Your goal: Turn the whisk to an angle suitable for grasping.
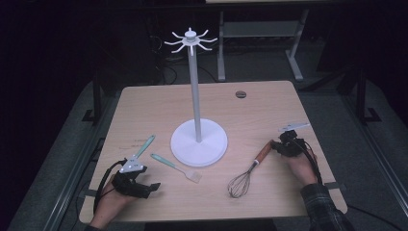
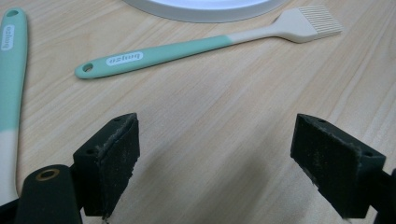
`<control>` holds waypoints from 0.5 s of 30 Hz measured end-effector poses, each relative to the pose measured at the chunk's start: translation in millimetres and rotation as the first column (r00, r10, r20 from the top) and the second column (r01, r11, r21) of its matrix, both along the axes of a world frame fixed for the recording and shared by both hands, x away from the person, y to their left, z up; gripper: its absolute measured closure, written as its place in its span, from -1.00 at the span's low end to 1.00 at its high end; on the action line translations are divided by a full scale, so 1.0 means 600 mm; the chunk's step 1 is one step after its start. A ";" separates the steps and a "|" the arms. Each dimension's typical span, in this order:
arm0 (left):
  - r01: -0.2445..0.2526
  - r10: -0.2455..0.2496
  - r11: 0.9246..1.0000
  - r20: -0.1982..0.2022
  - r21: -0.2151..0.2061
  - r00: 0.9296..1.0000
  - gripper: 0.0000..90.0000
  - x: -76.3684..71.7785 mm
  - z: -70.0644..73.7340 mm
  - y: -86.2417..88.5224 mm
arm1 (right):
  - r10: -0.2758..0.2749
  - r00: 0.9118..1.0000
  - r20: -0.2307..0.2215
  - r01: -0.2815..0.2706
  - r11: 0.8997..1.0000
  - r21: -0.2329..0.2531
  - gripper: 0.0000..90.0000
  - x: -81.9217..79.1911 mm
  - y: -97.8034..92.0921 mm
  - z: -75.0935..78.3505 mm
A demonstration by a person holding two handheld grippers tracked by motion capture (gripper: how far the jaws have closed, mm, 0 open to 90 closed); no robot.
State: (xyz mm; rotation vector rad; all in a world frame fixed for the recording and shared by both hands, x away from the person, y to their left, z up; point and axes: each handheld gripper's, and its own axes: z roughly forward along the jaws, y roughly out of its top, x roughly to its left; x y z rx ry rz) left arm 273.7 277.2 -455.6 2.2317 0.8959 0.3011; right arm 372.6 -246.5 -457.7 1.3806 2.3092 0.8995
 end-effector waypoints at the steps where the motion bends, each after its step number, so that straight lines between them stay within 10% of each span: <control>1: -0.001 0.001 1.000 0.000 -0.001 1.000 -0.66 0.000 0.000 0.000 | -0.005 1.000 -0.006 0.005 1.000 0.003 1.00 0.001 0.003 0.000; 15: -0.002 0.002 1.000 0.001 0.005 1.000 -0.66 0.000 0.000 0.001 | 0.039 0.999 0.002 -0.039 0.999 0.011 1.00 0.015 0.037 0.003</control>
